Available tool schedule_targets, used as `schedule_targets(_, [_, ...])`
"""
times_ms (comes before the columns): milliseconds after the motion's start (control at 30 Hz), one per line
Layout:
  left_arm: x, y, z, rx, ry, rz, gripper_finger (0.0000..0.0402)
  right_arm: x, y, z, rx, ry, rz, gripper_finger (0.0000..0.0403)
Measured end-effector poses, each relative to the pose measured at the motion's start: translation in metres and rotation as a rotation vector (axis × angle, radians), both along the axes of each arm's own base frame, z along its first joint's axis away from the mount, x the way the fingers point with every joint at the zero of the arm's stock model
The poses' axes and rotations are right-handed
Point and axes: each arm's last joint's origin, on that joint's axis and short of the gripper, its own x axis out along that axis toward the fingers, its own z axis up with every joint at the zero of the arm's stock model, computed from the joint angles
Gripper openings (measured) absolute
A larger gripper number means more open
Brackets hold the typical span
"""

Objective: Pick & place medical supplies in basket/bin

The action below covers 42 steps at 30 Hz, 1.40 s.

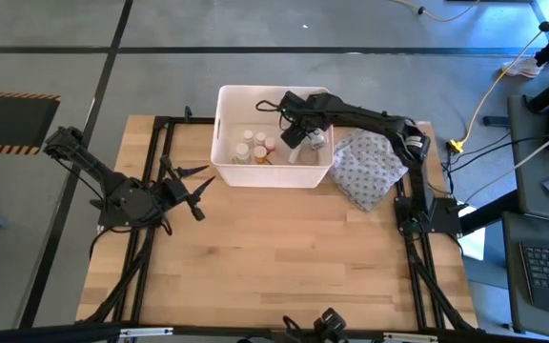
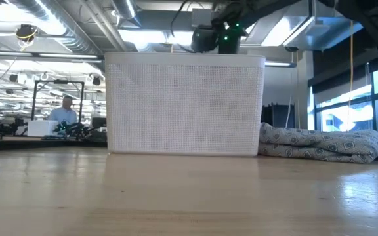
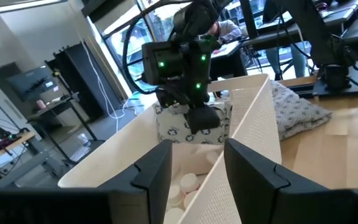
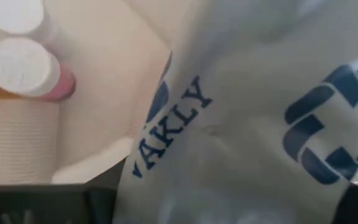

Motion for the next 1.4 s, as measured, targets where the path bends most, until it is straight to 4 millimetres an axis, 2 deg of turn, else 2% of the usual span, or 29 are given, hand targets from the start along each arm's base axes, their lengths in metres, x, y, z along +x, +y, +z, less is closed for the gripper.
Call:
schedule_targets(400, [0.0, 0.0, 0.0, 0.014, 0.011, -0.001, 0.0141, 0.01, -0.009, -0.048, 0.121, 0.094, 0.008, 0.0197])
schedule_targets(533, [0.0, 0.0, 0.0, 0.014, 0.011, -0.001, 0.0141, 0.01, -0.013, -0.054, 0.158, 0.085, 0.01, 0.0198])
schedule_targets(867, [0.0, 0.0, -0.001, 0.02, 0.023, -0.001, 0.0141, 0.02, -0.01, -0.04, 0.31, -0.046, 0.074, 0.0198])
schedule_targets(1033, [-0.001, 0.001, -0.006, 0.012, 0.038, 0.002, 0.0141, 0.02, -0.01, -0.032, 0.317, -0.071, -0.011, 0.0198])
schedule_targets(1400, [-0.001, 0.001, -0.007, 0.005, 0.039, 0.003, 0.0141, 0.005, -0.007, -0.032, 0.309, 0.039, -0.271, 0.0198])
